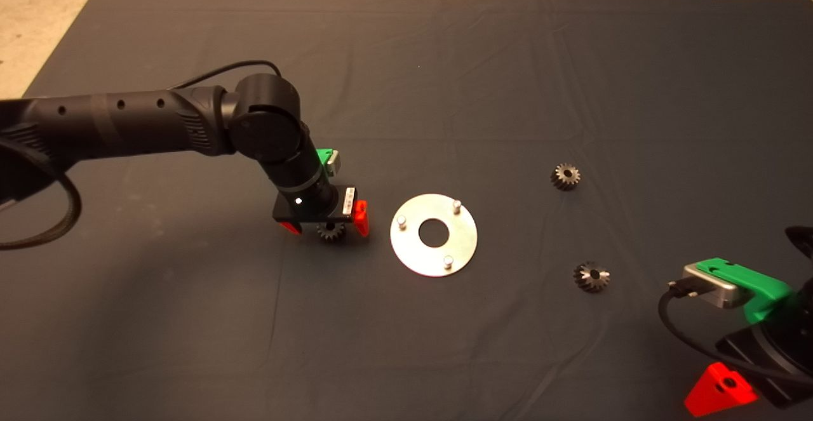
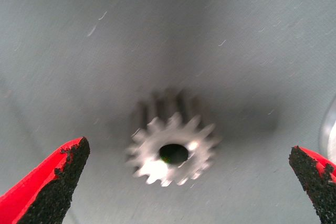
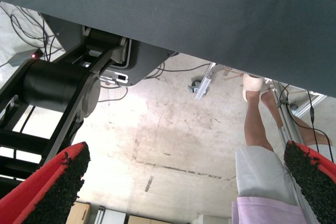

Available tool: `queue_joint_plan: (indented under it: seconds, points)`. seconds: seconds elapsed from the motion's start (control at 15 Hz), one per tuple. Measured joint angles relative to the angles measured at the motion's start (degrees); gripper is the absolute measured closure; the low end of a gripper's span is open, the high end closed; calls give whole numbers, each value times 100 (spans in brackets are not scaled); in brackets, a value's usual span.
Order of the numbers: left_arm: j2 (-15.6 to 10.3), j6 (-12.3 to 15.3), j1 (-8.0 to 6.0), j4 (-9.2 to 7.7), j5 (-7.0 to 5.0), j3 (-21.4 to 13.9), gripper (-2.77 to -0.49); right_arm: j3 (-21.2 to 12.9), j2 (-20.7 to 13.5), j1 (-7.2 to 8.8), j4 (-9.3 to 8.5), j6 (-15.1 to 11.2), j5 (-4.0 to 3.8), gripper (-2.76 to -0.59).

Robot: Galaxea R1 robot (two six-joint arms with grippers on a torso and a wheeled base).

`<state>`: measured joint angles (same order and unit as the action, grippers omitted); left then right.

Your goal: Install three planetary gears onto the carrier pins

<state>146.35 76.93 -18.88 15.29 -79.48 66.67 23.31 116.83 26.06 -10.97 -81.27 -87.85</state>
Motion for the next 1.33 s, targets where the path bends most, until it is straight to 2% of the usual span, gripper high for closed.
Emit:
queue_joint_plan:
  seconds: [0.27, 0.33, 0.47, 0.6, 0.73, 0.87, 1.0, 1.13, 1.33]
  points:
    - [-4, -89, 0, -7, -28, 37, -265, 0, 0, -2, 0, -1, 0, -275]
    - [-19, -93, 0, -7, -32, 37, -254, 0, 0, 0, 0, -1, 2, -275]
    - [-16, -93, 1, -7, -37, 37, -252, 0, 0, -2, 0, -1, 0, -275]
    - [-15, -93, 0, -7, -37, 37, -238, 0, 0, 0, 0, -1, 0, -275]
    - [-15, -93, 1, -7, -37, 37, -238, 0, 0, 0, 0, -1, 0, -275]
    - [-15, -94, 1, -7, -37, 37, -224, 0, 0, 0, 0, -1, 0, -275]
    - [-13, -93, 0, -7, -37, 37, -224, 0, 0, 0, 0, -1, 0, -275]
    - [-13, -93, 1, -7, -37, 37, -208, 0, 0, -2, 0, -1, 0, -275]
    - [-10, -93, 1, -7, -37, 37, -208, 0, 0, -1, 0, -1, 0, -275]
